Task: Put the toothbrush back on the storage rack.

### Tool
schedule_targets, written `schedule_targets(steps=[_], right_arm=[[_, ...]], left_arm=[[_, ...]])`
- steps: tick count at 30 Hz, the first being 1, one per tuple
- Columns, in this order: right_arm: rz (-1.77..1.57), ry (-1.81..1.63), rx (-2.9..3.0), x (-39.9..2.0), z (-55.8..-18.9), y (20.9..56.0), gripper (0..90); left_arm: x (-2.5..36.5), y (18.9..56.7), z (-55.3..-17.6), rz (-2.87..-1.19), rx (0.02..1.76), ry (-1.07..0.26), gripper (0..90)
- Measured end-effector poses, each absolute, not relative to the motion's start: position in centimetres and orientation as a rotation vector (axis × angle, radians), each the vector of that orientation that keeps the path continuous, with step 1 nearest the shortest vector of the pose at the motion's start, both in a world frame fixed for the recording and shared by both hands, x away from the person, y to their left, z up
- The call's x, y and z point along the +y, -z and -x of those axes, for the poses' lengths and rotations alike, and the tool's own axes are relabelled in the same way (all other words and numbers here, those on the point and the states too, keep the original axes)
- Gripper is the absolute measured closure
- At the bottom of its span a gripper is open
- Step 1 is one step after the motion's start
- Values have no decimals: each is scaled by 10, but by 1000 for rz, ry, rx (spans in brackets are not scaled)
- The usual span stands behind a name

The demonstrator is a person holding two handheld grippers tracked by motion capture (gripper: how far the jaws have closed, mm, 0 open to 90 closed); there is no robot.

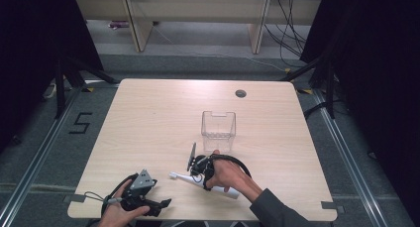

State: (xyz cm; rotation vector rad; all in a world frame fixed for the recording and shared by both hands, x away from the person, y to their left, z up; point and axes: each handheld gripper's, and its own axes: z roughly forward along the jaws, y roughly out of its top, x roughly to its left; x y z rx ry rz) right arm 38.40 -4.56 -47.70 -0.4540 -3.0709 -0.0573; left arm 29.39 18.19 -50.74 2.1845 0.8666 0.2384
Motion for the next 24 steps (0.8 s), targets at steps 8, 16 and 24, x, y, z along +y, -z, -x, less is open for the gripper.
schedule_targets(steps=[8, 16, 24], right_arm=[[351, 87, -3111, -45, -386, 478, 660], [414, 154, -3133, -55, -382, 464, 661], [504, 358, -3122, -70, -381, 442, 662]], left_arm=[[181, 507, -293, -2172, 872, -232, 149], [181, 507, -294, -2170, 875, -233, 149], [183, 507, -295, -2189, 864, -253, 149]])
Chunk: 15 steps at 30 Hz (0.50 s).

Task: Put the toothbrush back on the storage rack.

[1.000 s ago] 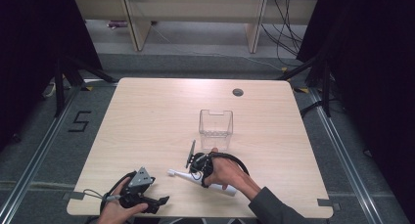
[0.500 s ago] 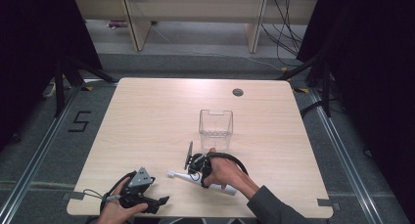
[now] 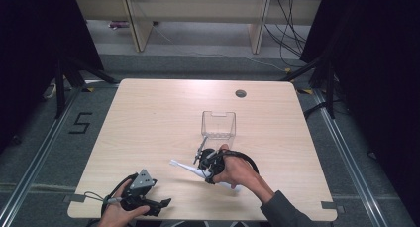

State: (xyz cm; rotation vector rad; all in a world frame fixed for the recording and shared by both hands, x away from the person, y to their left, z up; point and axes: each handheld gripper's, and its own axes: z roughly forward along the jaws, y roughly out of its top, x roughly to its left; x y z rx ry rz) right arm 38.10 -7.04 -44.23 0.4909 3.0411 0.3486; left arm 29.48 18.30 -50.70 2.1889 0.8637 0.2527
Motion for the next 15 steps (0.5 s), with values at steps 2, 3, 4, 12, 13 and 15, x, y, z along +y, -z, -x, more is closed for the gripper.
schedule_targets(steps=[2, 3, 4, 12, 13, 15], right_arm=[[-515, -414, 3033, -76, -382, 437, 662], [-514, -467, 3023, -79, -383, 434, 662], [-525, -497, 3011, -82, -383, 430, 662], [-617, -819, 2936, -103, -384, 406, 663], [-600, -848, 2918, -105, -385, 405, 663], [-647, -874, 2905, -109, -384, 401, 663]], left_arm=[[183, 507, -296, -2199, 855, -257, 149], [183, 507, -296, -2194, 853, -260, 149], [183, 507, -296, -2196, 854, -257, 149], [181, 508, -294, -2171, 876, -235, 149], [181, 508, -294, -2172, 877, -231, 149], [181, 508, -294, -2174, 875, -230, 149]])
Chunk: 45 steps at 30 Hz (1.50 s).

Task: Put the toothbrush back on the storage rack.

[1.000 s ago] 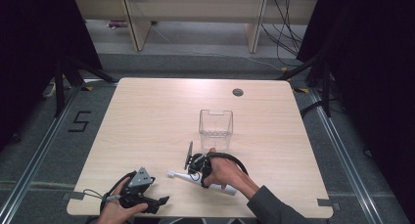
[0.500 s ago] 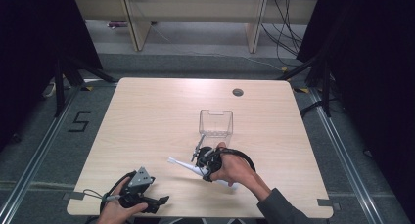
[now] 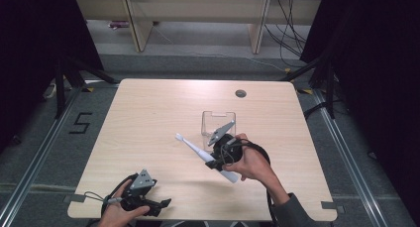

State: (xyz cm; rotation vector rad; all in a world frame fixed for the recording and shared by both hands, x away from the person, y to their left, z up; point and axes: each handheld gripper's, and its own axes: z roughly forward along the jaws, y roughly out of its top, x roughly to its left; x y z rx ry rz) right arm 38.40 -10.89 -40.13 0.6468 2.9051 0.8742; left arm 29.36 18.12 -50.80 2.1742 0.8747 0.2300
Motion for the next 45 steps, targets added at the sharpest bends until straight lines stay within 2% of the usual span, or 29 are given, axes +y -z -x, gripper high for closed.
schedule_targets(steps=[18, 45], right_arm=[[-728, -1224, 2646, -128, -394, 384, 662], [-771, -1339, 2503, -151, -414, 347, 662]], left_arm=[[181, 509, -294, -2173, 874, -230, 149], [182, 508, -294, -2187, 870, -235, 149]])
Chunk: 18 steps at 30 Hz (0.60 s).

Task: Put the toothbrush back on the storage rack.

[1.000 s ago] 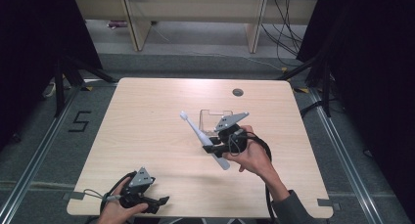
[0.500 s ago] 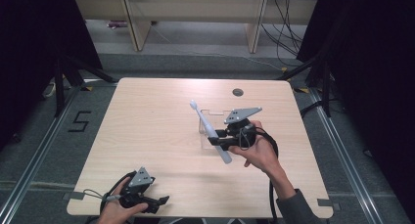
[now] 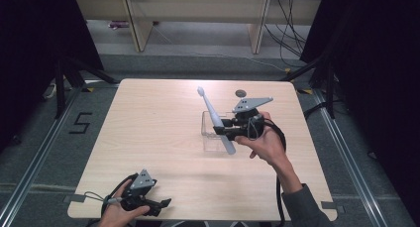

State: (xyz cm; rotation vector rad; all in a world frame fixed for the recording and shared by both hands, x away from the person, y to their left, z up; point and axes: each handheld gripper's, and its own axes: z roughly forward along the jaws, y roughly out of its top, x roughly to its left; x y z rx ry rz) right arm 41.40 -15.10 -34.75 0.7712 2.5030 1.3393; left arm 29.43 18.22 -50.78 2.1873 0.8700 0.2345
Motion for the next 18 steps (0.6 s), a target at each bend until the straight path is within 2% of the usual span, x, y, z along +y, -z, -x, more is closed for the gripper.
schedule_targets(steps=[18], right_arm=[[-825, -1380, 2404, -151, -449, 332, 662]], left_arm=[[182, 508, -295, -2194, 859, -245, 149]])
